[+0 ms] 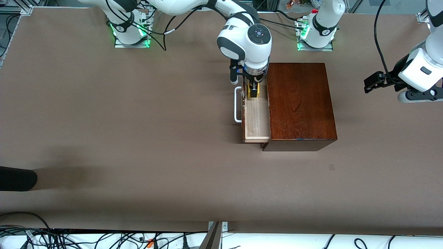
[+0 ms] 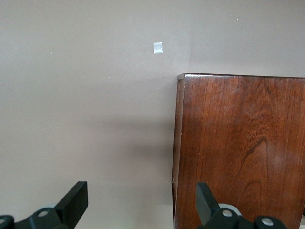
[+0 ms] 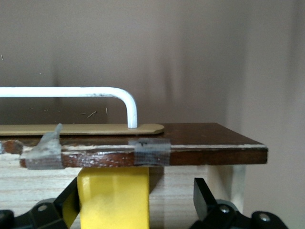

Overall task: Open drawer, take yellow block, close drawer
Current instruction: 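Lower the right gripper into the drawer and grasp the yellow cube, then lift the yellow cube out with the right gripper, moving it away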

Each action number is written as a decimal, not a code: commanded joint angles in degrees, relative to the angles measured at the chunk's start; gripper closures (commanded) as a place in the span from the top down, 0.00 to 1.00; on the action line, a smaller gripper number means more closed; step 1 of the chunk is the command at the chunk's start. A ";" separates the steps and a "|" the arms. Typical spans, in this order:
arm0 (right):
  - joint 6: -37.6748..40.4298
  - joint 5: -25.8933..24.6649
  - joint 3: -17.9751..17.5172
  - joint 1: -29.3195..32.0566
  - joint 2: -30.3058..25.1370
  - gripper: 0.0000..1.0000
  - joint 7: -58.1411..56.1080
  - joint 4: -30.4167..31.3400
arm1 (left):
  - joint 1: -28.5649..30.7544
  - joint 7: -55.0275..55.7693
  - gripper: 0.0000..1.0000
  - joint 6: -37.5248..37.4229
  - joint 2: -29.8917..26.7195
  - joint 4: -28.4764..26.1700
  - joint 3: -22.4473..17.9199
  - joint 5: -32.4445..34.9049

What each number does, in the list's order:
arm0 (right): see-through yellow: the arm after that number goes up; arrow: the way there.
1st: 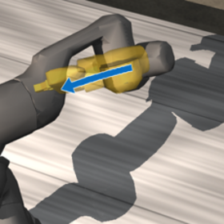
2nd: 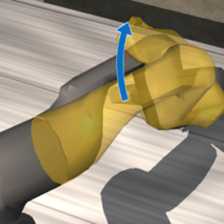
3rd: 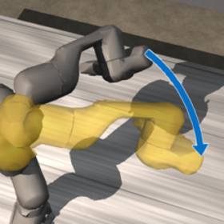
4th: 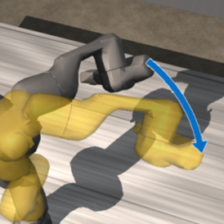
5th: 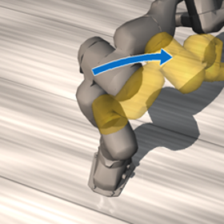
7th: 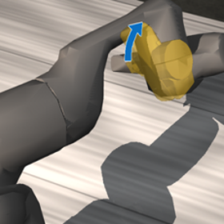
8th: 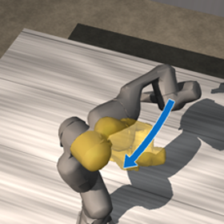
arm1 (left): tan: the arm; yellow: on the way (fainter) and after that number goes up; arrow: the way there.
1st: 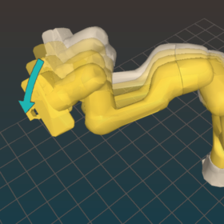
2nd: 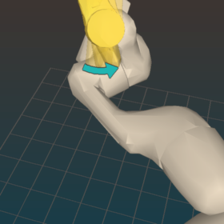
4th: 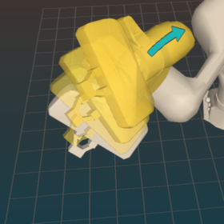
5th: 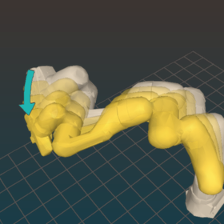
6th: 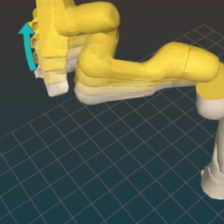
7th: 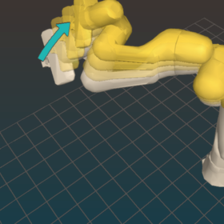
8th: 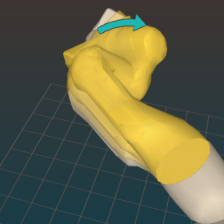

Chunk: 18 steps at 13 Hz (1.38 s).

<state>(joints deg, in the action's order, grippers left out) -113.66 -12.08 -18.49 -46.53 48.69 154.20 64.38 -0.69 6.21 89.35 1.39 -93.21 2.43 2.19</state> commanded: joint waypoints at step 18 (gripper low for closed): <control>24.94 11.99 -1.63 18.56 -14.14 0.00 -33.35 -6.02 | 1.31 -7.35 1.00 -1.55 1.60 3.81 1.43 -3.68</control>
<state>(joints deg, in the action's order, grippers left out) -93.58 -1.67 -19.42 -32.01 36.90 132.11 56.71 0.85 0.04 89.32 1.99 -92.67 3.23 0.01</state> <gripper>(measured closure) 0.449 0.000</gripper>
